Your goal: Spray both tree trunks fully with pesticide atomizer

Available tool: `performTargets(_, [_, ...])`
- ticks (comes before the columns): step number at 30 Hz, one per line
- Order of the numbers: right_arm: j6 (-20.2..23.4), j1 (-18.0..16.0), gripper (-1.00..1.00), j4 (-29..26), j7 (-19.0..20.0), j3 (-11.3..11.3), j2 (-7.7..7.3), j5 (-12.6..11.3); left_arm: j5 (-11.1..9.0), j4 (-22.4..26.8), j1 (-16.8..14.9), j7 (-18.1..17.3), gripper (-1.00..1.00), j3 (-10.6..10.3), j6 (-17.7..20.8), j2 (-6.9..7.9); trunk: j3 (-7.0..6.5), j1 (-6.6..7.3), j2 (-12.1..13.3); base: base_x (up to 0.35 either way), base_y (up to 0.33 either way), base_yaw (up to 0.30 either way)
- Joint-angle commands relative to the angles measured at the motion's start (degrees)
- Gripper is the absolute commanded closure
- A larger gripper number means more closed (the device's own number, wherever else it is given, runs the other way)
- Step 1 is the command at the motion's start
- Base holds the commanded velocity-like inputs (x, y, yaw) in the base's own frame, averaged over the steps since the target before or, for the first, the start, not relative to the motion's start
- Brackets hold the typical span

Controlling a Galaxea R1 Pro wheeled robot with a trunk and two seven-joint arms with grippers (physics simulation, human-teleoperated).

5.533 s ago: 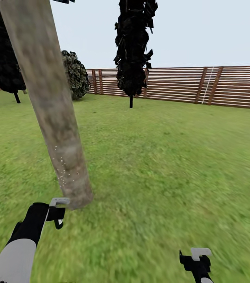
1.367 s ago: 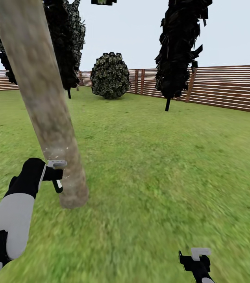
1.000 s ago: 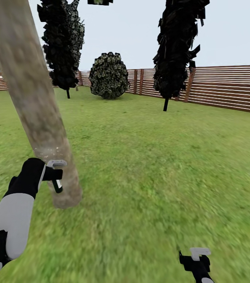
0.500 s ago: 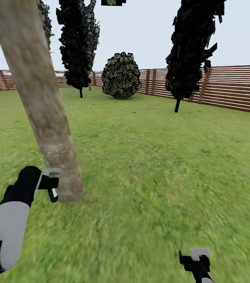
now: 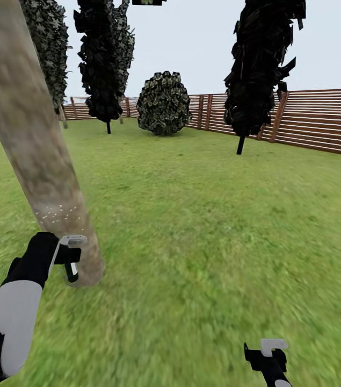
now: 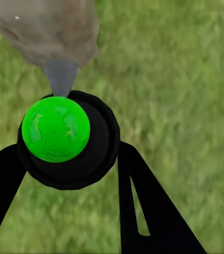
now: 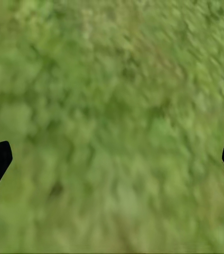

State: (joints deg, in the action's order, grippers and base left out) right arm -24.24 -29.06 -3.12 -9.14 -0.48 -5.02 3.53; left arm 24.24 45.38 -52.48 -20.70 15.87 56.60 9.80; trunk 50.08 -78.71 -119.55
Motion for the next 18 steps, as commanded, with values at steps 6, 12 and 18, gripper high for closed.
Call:
performTargets(6, [-0.1,0.0,-1.0,0.0,-0.3,0.0,0.02,0.4,0.3,0.1,4.4,-0.3,1.0,0.2,0.0,3.94,0.05,0.0,0.0,0.061,-0.22,0.227])
performTargets(12, [-0.1,0.0,-1.0,0.0,-0.3,-0.1,0.02,0.4,0.3,0.4,4.5,-0.2,1.0,0.5,0.0,1.71,0.05,0.0,0.0,0.04,-0.031,0.125])
performTargets(18, [-0.1,0.0,-1.0,0.0,-0.3,-0.1,-0.03,0.4,0.3,1.0,4.5,0.1,1.0,0.2,0.0,1.3,0.05,0.0,0.0,0.03,-0.004,0.001])
